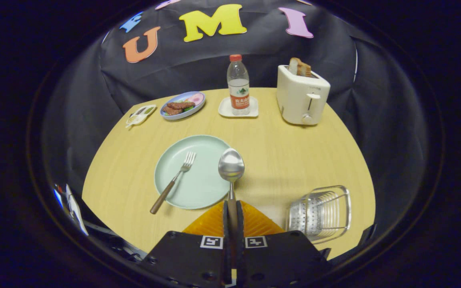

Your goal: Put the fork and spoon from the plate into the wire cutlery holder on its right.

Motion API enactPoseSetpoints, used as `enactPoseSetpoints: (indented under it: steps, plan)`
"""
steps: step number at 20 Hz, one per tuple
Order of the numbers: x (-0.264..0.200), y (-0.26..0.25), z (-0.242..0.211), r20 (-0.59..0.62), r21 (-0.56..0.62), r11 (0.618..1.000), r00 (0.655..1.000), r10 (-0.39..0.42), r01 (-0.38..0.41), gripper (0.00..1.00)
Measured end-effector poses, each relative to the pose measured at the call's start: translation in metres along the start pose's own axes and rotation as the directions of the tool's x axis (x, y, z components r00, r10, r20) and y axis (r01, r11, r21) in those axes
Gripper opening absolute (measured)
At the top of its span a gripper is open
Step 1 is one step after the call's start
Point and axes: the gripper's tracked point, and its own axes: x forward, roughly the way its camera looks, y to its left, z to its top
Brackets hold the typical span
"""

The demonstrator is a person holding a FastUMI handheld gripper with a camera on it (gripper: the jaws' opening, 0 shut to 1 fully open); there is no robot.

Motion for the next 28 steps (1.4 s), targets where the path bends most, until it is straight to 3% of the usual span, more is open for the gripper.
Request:
enactPoseSetpoints:
  steps: [10,16,23,25,28]
  plan:
    - [-0.064,-0.111,-0.043,-0.078,0.076,0.995,0.995,-0.056,0.062,0.05]
    - [-0.069,-0.116,-0.046,-0.121,0.033,0.999,0.992,-0.038,0.042,0.07]
    - [-0.062,-0.113,-0.027,-0.111,0.069,0.99,0.987,-0.115,0.123,0.11]
    - [-0.061,-0.106,-0.019,-0.093,0.06,0.988,0.986,-0.139,0.145,0.2]
    - [-0.057,-0.086,-0.006,-0.051,0.054,0.986,0.987,-0.155,0.158,0.44]
